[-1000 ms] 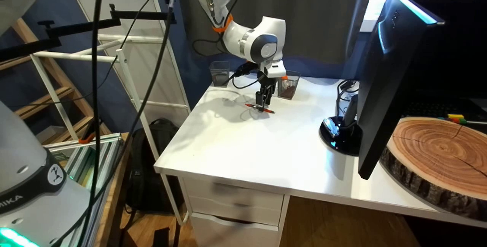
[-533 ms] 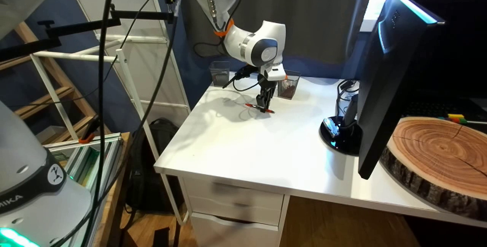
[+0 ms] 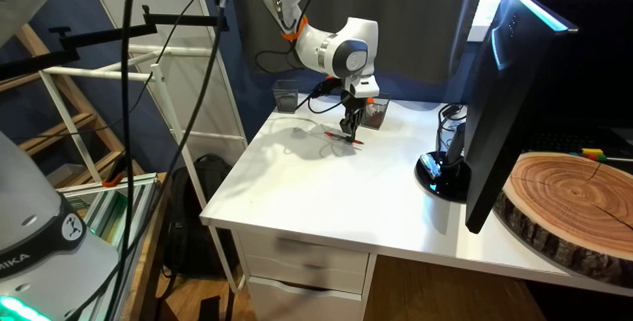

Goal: Put the orange pen in the office pen holder

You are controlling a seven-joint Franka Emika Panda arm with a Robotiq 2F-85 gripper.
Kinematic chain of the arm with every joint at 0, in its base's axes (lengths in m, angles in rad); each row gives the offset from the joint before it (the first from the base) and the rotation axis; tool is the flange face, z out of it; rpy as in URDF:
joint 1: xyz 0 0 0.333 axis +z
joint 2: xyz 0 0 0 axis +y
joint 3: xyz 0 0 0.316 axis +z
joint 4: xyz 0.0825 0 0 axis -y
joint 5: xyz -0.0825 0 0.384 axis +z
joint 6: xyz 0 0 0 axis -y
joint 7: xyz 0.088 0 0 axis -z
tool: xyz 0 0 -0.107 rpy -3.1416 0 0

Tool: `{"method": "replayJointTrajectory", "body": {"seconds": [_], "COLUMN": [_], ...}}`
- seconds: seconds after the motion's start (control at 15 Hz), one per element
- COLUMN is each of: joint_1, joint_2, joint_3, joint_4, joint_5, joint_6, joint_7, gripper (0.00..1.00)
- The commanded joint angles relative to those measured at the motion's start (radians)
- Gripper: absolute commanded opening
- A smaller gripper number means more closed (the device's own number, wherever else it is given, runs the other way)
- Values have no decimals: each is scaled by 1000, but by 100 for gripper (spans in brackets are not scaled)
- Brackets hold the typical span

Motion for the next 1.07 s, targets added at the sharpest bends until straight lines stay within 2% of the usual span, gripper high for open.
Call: {"method": "replayJointTrajectory", "body": {"seconds": [0.0, 0.13, 0.27, 0.47, 0.87, 0.93, 1.0], "joint_1": [47, 58, 74, 113, 260, 282, 322], "joint_2": [-187, -255, -296, -221, -32, 1, 34], "joint_3": [-124, -177, -212, -223, -230, -242, -287], "joint_4": [-148, -159, -119, 15, 212, 246, 274], "joint_5": [-136, -250, -360, -542, -877, -930, -946], "joint_6": [-24, -14, -9, 6, -3, -7, 2], "joint_7": [91, 103, 156, 251, 539, 596, 627], "gripper": [3, 3, 3, 3, 3, 3, 3]}}
